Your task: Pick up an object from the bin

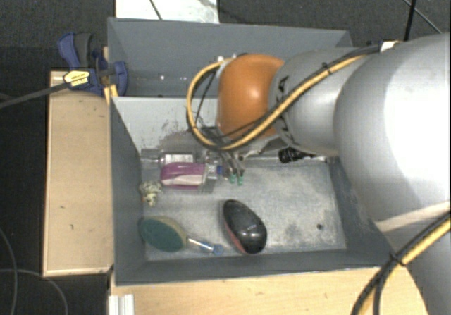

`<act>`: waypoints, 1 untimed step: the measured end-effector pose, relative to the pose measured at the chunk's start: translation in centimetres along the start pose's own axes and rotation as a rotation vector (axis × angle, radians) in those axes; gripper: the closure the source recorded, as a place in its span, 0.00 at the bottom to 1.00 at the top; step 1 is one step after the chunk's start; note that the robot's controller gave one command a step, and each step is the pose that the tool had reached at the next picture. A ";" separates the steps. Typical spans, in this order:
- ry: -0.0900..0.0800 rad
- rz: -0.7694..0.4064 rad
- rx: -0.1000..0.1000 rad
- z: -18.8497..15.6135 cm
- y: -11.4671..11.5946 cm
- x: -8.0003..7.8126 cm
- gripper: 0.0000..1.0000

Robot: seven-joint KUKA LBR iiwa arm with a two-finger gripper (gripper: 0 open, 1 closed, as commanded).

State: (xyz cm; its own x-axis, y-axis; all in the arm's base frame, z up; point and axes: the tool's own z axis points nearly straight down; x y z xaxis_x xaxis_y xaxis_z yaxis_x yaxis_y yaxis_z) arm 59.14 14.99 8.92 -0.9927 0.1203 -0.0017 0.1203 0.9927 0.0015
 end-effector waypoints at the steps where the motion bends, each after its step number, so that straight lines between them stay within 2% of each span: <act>1: -0.006 -0.029 -0.002 -11.1 0.1 1.4 1.00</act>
Offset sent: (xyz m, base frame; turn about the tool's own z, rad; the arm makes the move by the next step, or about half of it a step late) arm -0.0152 0.0025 0.1063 -0.0317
